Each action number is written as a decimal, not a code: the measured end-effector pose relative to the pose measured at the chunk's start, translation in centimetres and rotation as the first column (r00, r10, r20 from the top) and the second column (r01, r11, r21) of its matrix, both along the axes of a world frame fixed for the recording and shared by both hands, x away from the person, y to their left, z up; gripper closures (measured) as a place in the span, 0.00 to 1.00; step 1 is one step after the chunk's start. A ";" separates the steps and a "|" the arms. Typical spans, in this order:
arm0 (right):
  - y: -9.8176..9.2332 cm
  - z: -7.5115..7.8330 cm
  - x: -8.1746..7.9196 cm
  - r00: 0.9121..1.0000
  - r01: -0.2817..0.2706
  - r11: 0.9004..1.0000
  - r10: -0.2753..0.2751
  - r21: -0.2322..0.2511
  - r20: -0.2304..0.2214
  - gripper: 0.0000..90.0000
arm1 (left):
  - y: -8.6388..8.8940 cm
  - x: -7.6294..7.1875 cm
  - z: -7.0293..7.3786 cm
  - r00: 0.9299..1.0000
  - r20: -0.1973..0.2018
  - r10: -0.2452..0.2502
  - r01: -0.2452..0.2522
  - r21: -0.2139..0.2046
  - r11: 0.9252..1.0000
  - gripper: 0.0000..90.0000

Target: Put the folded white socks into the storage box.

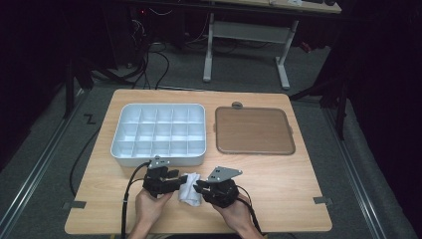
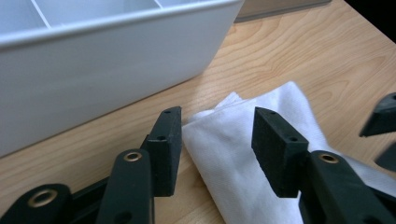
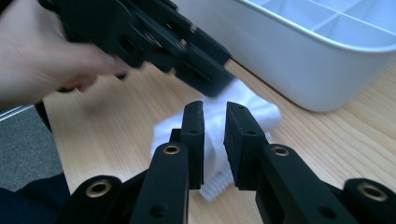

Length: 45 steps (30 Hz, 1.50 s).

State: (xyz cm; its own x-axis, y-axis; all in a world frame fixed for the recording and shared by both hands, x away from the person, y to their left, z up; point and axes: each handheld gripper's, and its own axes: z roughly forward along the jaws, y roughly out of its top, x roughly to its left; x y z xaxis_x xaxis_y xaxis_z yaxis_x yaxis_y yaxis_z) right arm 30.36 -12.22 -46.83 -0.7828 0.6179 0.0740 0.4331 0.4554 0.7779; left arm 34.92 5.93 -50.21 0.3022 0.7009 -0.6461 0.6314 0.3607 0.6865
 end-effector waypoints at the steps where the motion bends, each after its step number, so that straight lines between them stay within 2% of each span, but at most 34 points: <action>1: 0.3 0.0 0.0 1.000 -0.004 1.000 0.004 0.001 0.002 0.86 | -0.2 0.1 -0.2 1.000 -0.001 0.005 -0.005 -0.001 1.000 0.58; 5: 1.2 -0.1 0.1 1.000 -0.020 1.000 0.020 -0.005 -0.006 0.84 | -0.5 0.1 -0.4 1.000 -0.004 0.001 -0.001 0.009 1.000 0.58; 9: 1.5 -0.9 0.3 1.000 -0.023 0.999 0.023 -0.043 -0.014 0.83 | -0.5 0.1 -0.7 1.000 0.000 0.002 -0.002 0.022 1.000 0.60; 18: -0.3 -3.1 0.9 0.998 0.019 0.995 -0.025 -0.102 -0.052 0.83 | -1.2 -0.1 -1.3 1.000 0.004 -0.021 0.021 0.059 0.998 0.70; 25: -1.2 -4.4 1.4 0.996 0.032 0.995 -0.039 -0.097 -0.074 0.86 | -1.8 -0.1 -1.9 0.999 0.022 -0.028 0.025 0.092 0.995 0.74; 27: -1.5 -4.7 1.6 0.995 0.029 0.997 -0.036 -0.075 -0.088 0.86 | -1.8 0.0 -1.9 1.000 0.012 -0.023 0.022 0.083 0.996 0.74; 29: -1.5 -4.6 1.6 0.995 0.032 0.997 -0.039 -0.076 -0.096 0.86 | -1.7 0.0 -1.7 1.000 0.013 -0.020 0.019 0.088 0.996 0.72; 32: -1.5 -4.0 1.5 0.996 0.036 0.997 -0.042 -0.067 -0.084 0.86 | -1.4 -0.2 -1.2 1.000 0.028 -0.007 0.005 0.077 0.997 0.61; 35: -1.7 -2.8 1.4 0.998 0.047 0.998 -0.048 -0.037 -0.050 0.86 | -1.2 -0.9 -0.4 0.999 0.054 -0.005 0.002 0.063 0.998 0.54; 37: -1.6 -2.1 1.5 0.998 0.051 0.998 -0.052 -0.030 -0.033 0.86 | -1.3 -1.5 -0.1 0.998 0.065 -0.008 0.003 0.074 0.997 0.51; 41: -1.0 -1.3 2.1 0.999 0.048 0.998 -0.048 -0.044 -0.010 0.86 | -1.4 -2.5 0.5 0.996 0.085 -0.004 -0.004 0.090 0.996 0.48; 45: -0.2 -1.7 3.0 0.999 0.046 0.997 -0.046 -0.067 -0.002 0.86 | -1.6 -3.0 0.5 0.997 0.080 -0.012 0.004 0.098 0.995 0.46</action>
